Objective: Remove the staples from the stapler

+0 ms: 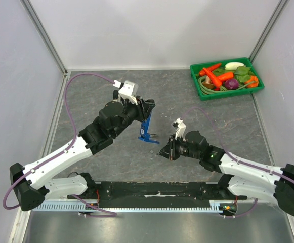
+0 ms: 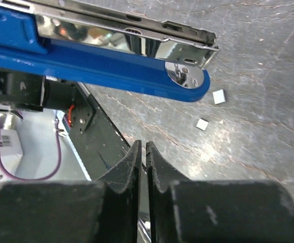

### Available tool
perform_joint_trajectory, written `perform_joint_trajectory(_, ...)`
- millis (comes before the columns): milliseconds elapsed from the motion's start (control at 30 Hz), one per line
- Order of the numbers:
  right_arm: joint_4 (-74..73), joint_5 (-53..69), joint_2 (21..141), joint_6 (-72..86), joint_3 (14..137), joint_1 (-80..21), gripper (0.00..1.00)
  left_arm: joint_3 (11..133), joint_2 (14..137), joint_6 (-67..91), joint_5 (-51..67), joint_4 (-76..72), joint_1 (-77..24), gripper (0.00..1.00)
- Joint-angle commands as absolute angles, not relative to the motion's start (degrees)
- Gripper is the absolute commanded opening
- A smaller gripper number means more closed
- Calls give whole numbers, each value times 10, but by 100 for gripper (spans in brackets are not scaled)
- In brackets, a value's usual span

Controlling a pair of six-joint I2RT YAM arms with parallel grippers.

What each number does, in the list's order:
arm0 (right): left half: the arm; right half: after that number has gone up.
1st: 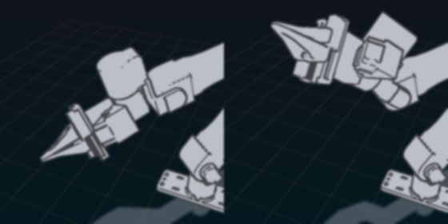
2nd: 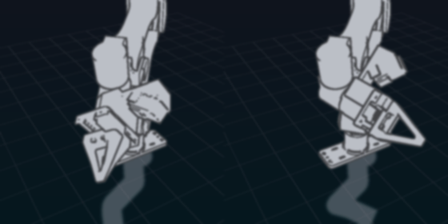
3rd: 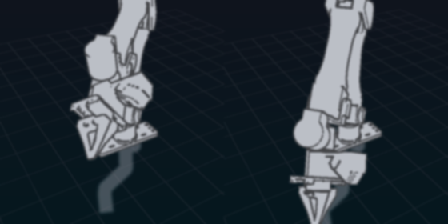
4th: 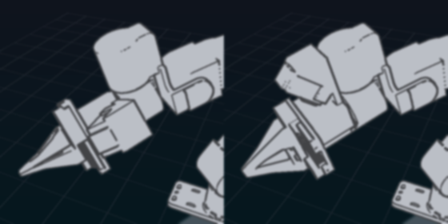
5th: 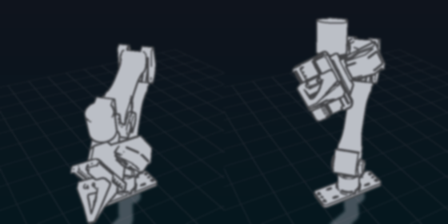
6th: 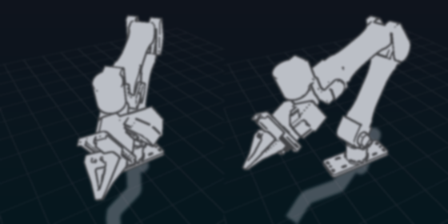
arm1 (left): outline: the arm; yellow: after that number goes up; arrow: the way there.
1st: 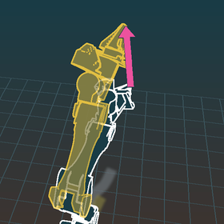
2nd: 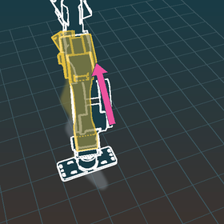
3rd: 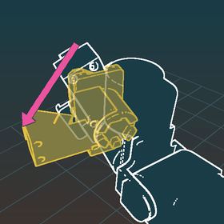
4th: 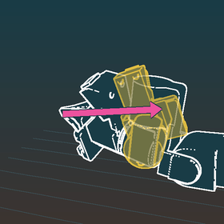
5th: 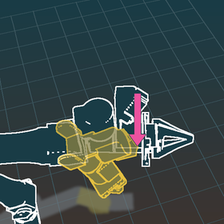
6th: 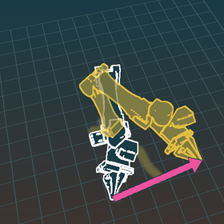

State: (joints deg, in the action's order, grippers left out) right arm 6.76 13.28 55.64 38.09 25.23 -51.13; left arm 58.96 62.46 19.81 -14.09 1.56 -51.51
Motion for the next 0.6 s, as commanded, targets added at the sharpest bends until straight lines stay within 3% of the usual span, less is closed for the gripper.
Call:
perform_joint_trajectory(0, 223, 126, 611, 460, 236, -528, 10, 593, 613, 203, -159, -56, -519, 2)
perform_joint_trajectory(133, 275, 90, 670, 498, 242, -541, 0, 585, 607, 207, -163, -66, -518, 2)
perform_joint_trajectory(267, 283, 48, 693, 502, 259, -542, 0, 584, 602, 211, -156, -62, -518, 2)
perform_joint_trajectory(567, 157, -67, 671, 434, 331, -542, 0, 579, 572, 227, -92, -23, -517, 2)
